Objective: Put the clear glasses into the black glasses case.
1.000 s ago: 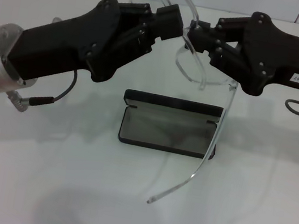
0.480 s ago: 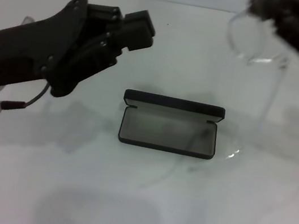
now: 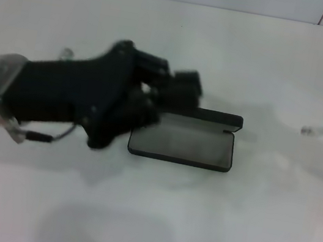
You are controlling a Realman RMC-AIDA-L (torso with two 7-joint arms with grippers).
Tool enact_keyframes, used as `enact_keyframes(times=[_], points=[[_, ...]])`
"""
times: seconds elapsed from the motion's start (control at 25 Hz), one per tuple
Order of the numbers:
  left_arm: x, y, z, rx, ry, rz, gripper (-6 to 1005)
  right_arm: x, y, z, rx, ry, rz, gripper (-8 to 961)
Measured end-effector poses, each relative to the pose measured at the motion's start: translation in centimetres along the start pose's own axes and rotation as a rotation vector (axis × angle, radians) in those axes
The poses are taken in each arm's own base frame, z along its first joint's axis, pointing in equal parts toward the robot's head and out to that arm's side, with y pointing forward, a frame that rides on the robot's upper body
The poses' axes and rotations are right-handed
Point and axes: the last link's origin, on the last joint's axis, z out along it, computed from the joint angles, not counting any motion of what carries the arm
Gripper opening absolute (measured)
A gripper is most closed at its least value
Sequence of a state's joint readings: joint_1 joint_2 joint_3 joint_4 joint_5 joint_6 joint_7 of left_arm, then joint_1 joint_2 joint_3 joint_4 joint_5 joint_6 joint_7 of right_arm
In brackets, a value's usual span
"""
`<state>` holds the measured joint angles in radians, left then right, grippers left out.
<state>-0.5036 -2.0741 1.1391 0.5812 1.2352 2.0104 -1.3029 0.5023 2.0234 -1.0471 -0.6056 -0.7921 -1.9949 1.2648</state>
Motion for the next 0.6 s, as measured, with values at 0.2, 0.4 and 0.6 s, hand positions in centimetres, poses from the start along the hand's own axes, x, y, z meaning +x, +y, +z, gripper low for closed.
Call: enact_keyframes(times=[0.2,0.4,0.6], points=[[-1.3,0.6,2.8,-0.15,-0.054,0.029,62,0.6,-0.3,0.8,-0.019,-0.112,-0.04,69],[-1.8,0.9,4.9,-0.25,-0.059,0.056,61,1.1,-1.1,1.9,-0.011,-0.152,-0.082,69],[-0.9,1.0,5.7,-0.258,0.038,0.11,61,1.8,-1.6,2.4,0.005,-0.128,-0.095,69]])
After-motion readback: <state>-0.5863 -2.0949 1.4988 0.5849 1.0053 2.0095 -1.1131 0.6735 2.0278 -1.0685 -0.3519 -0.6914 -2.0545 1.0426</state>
